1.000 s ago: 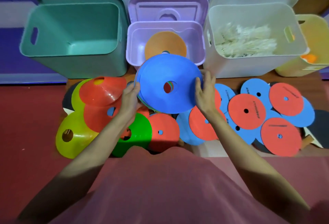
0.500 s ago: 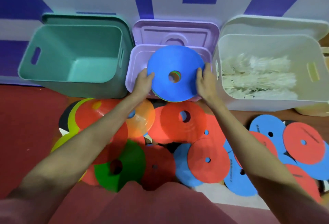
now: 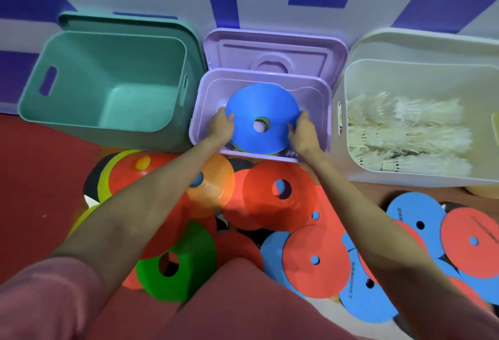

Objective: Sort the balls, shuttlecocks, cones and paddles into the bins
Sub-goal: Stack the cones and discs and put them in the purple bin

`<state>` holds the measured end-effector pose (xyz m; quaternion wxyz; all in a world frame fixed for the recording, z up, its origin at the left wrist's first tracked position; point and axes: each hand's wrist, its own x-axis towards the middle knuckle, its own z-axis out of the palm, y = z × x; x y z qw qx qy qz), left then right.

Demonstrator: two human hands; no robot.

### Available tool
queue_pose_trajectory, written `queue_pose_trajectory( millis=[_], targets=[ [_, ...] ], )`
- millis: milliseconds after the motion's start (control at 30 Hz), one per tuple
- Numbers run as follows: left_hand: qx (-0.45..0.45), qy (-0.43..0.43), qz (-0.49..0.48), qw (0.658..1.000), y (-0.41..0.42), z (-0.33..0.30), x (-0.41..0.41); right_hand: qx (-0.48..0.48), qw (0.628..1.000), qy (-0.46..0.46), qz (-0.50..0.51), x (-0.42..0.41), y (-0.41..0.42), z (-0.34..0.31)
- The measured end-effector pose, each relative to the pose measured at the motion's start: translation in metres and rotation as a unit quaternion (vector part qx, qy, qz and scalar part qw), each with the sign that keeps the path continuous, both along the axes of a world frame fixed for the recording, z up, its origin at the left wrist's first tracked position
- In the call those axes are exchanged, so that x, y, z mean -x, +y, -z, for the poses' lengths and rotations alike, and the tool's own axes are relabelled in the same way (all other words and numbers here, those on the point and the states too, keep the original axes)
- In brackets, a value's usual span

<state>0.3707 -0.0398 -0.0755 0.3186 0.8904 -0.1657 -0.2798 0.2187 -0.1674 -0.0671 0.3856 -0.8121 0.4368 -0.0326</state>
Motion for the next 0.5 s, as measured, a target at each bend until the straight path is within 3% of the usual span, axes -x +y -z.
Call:
queue_pose_trajectory(
  millis=[233, 333, 500],
  targets=[
    [-0.031, -0.018, 0.038, 0.999, 0.013, -0.001, -0.012, 0.014, 0.999, 0.031, -0.024, 0.005, 0.002, -0.001],
    [-0.031, -0.058, 0.067, 0.996, 0.025, -0.006, -0.010, 0.062, 0.997, 0.029, -0.036, 0.013, 0.015, -0.007],
    [0.090, -0.102, 0.101, 0.986, 0.055, -0.027, 0.014, 0.125, 0.979, -0.160, -0.025, 0.049, 0.072, -0.032]
  ],
)
